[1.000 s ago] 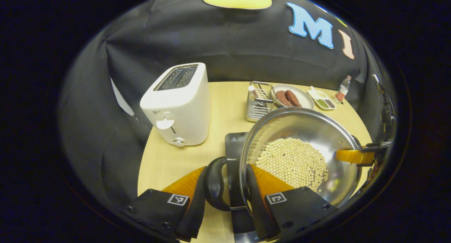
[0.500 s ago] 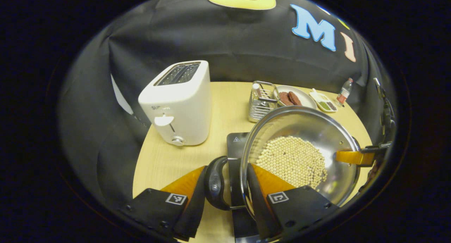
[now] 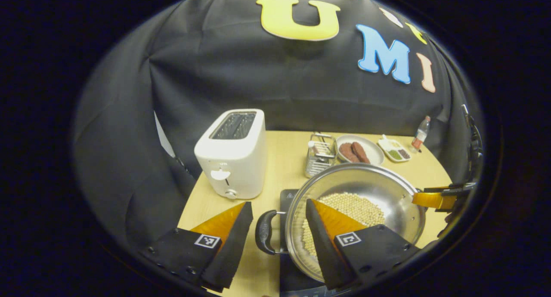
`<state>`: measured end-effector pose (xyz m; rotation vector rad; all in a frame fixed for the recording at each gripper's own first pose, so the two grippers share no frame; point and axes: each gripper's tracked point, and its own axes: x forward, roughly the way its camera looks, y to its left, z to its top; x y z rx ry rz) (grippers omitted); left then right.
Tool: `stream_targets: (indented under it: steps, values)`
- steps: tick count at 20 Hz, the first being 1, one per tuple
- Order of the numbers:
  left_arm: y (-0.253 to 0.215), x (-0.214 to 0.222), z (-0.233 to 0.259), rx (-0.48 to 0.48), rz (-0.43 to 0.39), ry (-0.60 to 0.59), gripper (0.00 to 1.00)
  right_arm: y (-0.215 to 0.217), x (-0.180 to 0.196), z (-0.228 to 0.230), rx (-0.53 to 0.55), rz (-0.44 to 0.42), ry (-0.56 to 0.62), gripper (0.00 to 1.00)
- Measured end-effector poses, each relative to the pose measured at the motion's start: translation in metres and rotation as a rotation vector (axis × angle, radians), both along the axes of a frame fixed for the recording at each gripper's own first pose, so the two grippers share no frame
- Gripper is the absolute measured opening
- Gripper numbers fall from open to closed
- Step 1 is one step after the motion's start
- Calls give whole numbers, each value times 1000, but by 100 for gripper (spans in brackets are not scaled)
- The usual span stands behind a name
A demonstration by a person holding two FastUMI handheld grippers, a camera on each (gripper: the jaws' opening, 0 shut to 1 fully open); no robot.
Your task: First push the handle of the pot to place it horizontally, then grasp the pot with both hands and set it on the induction cooktop.
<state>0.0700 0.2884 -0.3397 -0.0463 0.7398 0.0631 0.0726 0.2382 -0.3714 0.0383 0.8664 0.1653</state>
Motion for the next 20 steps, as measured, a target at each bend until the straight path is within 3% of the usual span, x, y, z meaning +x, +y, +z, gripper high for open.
stream_targets:
  steps: [4, 5, 7, 8, 9, 10, 11, 12, 14, 16, 20]
  values:
    - [-45, -8, 60, -24, 14, -115, 79, -43, 4, 68, -19, -9, -157, 82]
    - [-60, -8, 76, -28, 11, -141, 87, -56, 6, 85, -29, -11, -193, 82]
    - [-93, -9, 116, -44, 8, -213, 79, -80, 6, 123, -30, -14, -268, 82]
    - [-114, -8, 134, -57, 3, -248, 82, -92, 6, 140, -25, -16, -306, 83]
    - [-134, -6, 153, -63, -8, -284, 78, -103, 3, 155, -27, -21, -338, 89]
    - [-156, -6, 171, -71, -22, -320, 89, -118, 1, 169, -33, -35, -374, 88]
    - [-177, -5, 188, -75, -34, -350, 93, -133, -2, 187, -34, -48, -411, 99]
    - [-197, -5, 203, -78, -42, -380, 99, -146, -5, 206, -37, -57, -449, 99]
    - [-236, -3, 241, -89, -45, -456, 92, -170, -13, 241, -24, -67, -527, 99]
    - [-270, -11, 276, -79, -53, -524, 99, -196, -24, 268, 2, -82, -580, 99]
    - [-324, -27, 313, -58, -66, -593, 95, -231, -33, 310, 57, -88, -642, 99]
